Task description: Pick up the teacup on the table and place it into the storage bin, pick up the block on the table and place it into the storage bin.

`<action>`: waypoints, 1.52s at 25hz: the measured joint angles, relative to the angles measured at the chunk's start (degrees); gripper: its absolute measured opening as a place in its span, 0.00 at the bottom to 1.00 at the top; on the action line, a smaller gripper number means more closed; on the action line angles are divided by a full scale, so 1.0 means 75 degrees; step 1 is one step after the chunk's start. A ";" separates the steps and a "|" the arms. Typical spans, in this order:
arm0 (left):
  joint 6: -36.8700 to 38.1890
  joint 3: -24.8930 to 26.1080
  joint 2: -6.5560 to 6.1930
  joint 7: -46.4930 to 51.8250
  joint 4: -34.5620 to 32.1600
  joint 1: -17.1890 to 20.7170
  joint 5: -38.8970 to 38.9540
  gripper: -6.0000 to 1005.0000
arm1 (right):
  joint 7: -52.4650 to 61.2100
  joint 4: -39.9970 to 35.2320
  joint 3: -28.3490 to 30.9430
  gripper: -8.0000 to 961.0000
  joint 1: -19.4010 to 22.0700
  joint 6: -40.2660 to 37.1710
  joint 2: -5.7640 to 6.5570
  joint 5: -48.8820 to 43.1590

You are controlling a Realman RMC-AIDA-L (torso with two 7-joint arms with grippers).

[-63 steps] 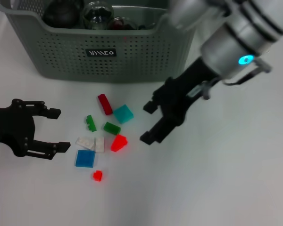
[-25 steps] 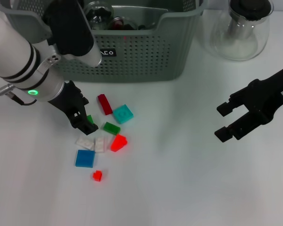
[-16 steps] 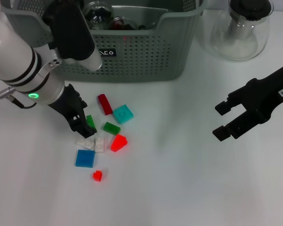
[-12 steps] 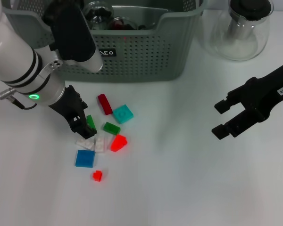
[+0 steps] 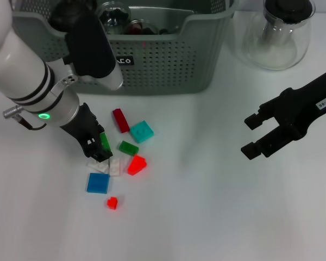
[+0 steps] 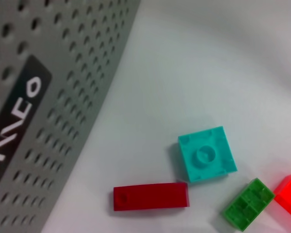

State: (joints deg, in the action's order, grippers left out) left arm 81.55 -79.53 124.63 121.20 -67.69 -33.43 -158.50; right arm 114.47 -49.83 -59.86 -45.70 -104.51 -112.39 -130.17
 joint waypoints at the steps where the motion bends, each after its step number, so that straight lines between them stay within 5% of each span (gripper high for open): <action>1: -0.0023 -0.0023 0.0000 0.0000 0.0021 -0.0003 0.0007 0.69 | -0.0007 0.0000 0.0000 0.97 0.0000 0.0018 -0.0002 0.0000; 19: 0.0007 0.0010 -0.0001 0.0153 -0.0243 0.0062 0.0077 0.47 | -0.0029 0.0000 0.0038 0.97 0.0019 0.0096 0.0010 -0.0013; 24: 0.0902 0.0762 0.0005 0.0194 -0.1616 0.0450 0.0756 0.42 | 0.0014 -0.0002 0.0066 0.97 0.0027 0.0035 0.0026 -0.0013; 29: 0.2164 0.2342 -0.0052 0.0527 -0.3192 0.0473 0.2279 0.43 | 0.0059 -0.0030 0.0073 0.97 -0.0003 -0.0017 0.0050 -0.0012; 34: 0.2334 0.3543 -0.0166 0.1348 -0.4397 -0.0205 0.3231 0.45 | 0.0126 -0.0055 0.0070 0.97 -0.0034 -0.0029 0.0067 -0.0012; 37: 0.1921 0.3605 -0.0284 0.1593 -0.4217 -0.0626 0.2977 0.46 | 0.0130 -0.0063 0.0073 0.97 -0.0060 -0.0027 0.0070 -0.0012; 38: 0.1014 0.3510 -0.0477 0.1877 -0.3263 -0.1293 0.2209 0.47 | 0.0125 -0.0050 0.0071 0.97 -0.0073 -0.0017 0.0069 -0.0010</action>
State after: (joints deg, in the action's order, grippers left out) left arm 89.15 -53.21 121.06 135.28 -92.16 -43.13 -141.93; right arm 115.41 -50.21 -59.32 -46.25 -104.63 -111.88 -130.24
